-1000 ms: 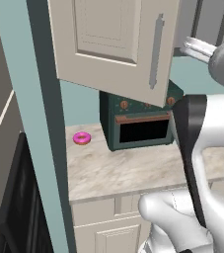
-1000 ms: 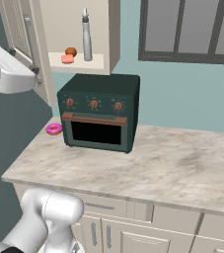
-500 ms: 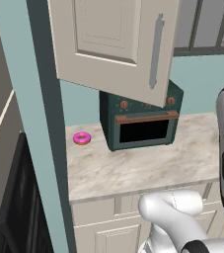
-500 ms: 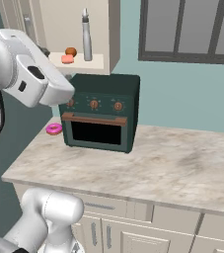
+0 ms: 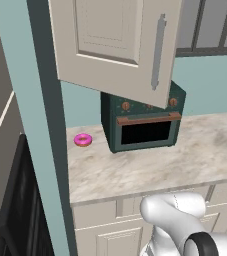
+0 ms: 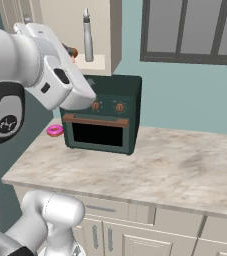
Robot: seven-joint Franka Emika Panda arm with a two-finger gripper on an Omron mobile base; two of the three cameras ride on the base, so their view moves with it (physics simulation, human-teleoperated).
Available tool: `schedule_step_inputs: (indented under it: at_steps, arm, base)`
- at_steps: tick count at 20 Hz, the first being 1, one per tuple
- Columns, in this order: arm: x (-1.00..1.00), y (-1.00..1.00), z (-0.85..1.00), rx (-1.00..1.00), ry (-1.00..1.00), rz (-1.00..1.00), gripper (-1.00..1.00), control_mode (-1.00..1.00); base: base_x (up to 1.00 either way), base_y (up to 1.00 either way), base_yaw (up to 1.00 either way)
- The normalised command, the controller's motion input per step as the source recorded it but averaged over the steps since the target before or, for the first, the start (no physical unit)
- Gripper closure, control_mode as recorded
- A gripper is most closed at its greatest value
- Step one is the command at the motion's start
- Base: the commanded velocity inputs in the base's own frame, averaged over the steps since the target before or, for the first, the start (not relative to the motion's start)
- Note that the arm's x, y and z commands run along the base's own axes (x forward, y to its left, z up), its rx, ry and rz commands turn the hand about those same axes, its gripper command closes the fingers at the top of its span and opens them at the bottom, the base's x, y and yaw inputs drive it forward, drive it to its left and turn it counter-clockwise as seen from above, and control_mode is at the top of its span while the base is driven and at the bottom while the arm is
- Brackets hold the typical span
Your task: Pick the spray and bar soap from the cabinet and place them on the counter.
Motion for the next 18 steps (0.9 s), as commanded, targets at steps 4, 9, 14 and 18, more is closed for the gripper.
schedule_step_inputs:
  at_steps: [4, 9, 14, 18]
  arm:
    - [0.00, -0.06, 0.00, 0.13, 0.00, -0.04, -1.00, -1.00]
    - [-0.03, -0.01, 0.00, 0.10, 0.00, 0.00, -1.00, -1.00]
    - [-0.14, -0.13, 0.00, 0.16, -0.02, 0.00, -1.00, -1.00]
    - [-0.19, -0.20, 0.00, 0.23, -0.04, 0.00, -1.00, -1.00]
  base:
    - [0.00, 0.00, 0.00]
    - [0.00, 0.00, 0.00]
    - [0.00, 0.00, 0.00]
    - [0.00, 0.00, 0.00]
